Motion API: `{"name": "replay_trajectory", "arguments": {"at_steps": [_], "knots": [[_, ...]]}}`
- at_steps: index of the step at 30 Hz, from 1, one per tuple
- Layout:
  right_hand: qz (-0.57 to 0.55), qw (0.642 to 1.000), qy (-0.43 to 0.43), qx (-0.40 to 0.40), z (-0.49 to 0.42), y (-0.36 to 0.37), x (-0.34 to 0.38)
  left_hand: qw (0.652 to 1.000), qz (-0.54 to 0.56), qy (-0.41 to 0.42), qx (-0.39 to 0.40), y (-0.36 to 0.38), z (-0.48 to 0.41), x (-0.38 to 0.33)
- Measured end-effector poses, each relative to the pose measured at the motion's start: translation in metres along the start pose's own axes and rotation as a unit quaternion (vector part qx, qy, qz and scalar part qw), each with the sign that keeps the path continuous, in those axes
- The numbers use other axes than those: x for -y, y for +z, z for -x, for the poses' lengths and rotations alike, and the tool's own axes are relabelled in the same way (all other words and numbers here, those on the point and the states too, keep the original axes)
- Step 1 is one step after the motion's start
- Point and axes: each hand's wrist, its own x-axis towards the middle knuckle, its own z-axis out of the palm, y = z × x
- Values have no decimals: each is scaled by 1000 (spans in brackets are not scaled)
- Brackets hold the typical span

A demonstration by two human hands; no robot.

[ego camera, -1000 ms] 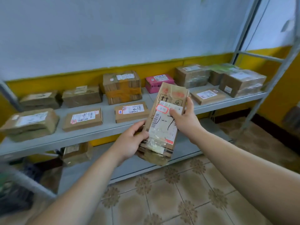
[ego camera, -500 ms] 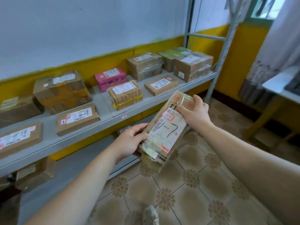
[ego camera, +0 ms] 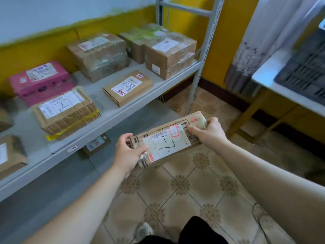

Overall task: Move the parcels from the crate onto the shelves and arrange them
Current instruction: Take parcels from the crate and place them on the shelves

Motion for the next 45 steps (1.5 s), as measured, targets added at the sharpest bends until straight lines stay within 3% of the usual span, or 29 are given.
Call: {"name": "replay_trajectory", "arguments": {"at_steps": [5,12,23,31,40,42,45], "knots": [[68,994,-36,83,-71,11,12,993,43,-28,-106,34,-47,10],[153,960,-98,214,-178,57,16,985,58,-98,-132,83,-100,56],[129,915,-229,304,-313,264,-50,951,27,-117,-284,99,-233,201],[120,902,-312,274,-402,423,-84,951,-1,-67,-303,83,-348,336],[160,888,-378,208,-448,502,-92,938,26,-17,-345,69,-428,405],[232,868,-412,152,-448,507,-86,937,27,-2,-349,65,-436,407],[315,791,-510,121,-434,514,-71,943,1,6,-331,55,-437,420]]}}
